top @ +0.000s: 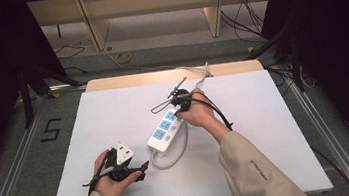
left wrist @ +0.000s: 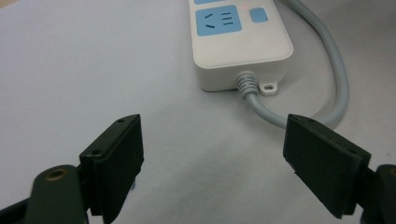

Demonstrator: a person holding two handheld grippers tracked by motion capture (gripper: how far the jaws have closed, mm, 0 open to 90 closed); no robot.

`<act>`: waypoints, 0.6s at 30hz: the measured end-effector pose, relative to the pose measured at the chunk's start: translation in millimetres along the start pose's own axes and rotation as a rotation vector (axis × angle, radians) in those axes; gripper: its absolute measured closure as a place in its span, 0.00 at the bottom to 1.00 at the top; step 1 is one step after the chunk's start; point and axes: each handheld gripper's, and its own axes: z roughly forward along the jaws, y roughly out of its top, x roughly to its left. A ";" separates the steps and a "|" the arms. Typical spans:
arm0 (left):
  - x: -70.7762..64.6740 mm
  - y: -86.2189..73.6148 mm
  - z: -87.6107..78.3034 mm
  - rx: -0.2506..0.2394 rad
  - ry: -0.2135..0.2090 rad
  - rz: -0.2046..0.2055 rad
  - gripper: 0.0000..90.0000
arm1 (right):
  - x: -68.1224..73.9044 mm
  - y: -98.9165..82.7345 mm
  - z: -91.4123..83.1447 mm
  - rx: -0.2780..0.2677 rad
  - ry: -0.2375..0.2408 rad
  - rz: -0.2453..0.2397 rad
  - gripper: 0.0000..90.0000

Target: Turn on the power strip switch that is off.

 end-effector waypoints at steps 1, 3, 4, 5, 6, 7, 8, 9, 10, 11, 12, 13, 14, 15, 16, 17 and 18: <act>0.1 0.0 0.0 0.001 0.000 0.001 0.22 | -0.5 -0.2 -0.2 0.000 0.001 0.002 1.00; 0.1 -0.1 0.1 0.001 0.001 0.001 0.22 | -1.4 -0.5 -0.5 -0.002 0.003 0.000 1.00; 0.2 -0.1 0.2 0.002 0.002 0.001 0.22 | -1.2 -0.5 -0.7 -0.002 0.003 0.004 1.00; 0.1 -0.1 0.3 0.002 0.001 -0.001 0.22 | -1.0 -0.7 -0.4 -0.001 0.003 0.002 1.00; 0.2 -0.1 0.3 0.003 0.001 0.001 0.22 | -0.6 -0.9 -0.1 0.002 0.004 0.006 1.00; -0.1 -0.1 0.2 0.002 0.000 -0.001 0.22 | -0.8 -1.1 0.2 0.001 0.007 0.005 1.00; 0.0 0.0 0.1 0.001 0.001 0.001 0.22 | -0.7 -1.0 0.5 0.001 0.008 0.005 1.00; 0.0 0.0 0.1 0.001 0.001 0.000 0.22 | -0.7 -0.9 0.8 0.001 0.009 0.003 1.00; 0.2 -0.1 0.2 0.001 0.001 0.001 0.22 | -0.2 -0.7 1.0 0.002 0.008 0.006 1.00; 0.2 -0.1 0.2 0.002 0.001 0.001 0.22 | 0.1 -0.4 1.1 0.006 0.007 0.007 1.00; 0.2 -0.2 0.3 0.002 0.001 0.001 0.22 | -0.2 -0.7 1.8 0.007 0.006 -0.001 1.00; 0.1 -0.1 0.3 0.002 0.000 0.001 0.22 | -0.1 -0.9 2.3 0.006 0.007 0.000 1.00; 0.0 -0.1 0.2 0.004 -0.002 0.001 0.22 | 0.0 -0.7 2.3 0.007 0.006 0.003 1.00; 0.0 -0.2 0.3 0.002 -0.002 0.001 0.22 | -0.2 -0.5 2.4 0.007 0.006 0.002 1.00; 0.1 -0.1 0.3 0.001 -0.001 0.000 0.22 | -0.4 -0.5 2.4 0.006 0.007 0.001 1.00; 0.3 -0.2 0.4 0.002 0.000 0.000 0.22 | -0.2 -0.4 2.4 0.006 0.006 0.008 1.00; 0.2 -0.2 0.6 0.003 -0.001 0.000 0.22 | -0.7 -0.5 2.5 0.006 0.006 0.004 1.00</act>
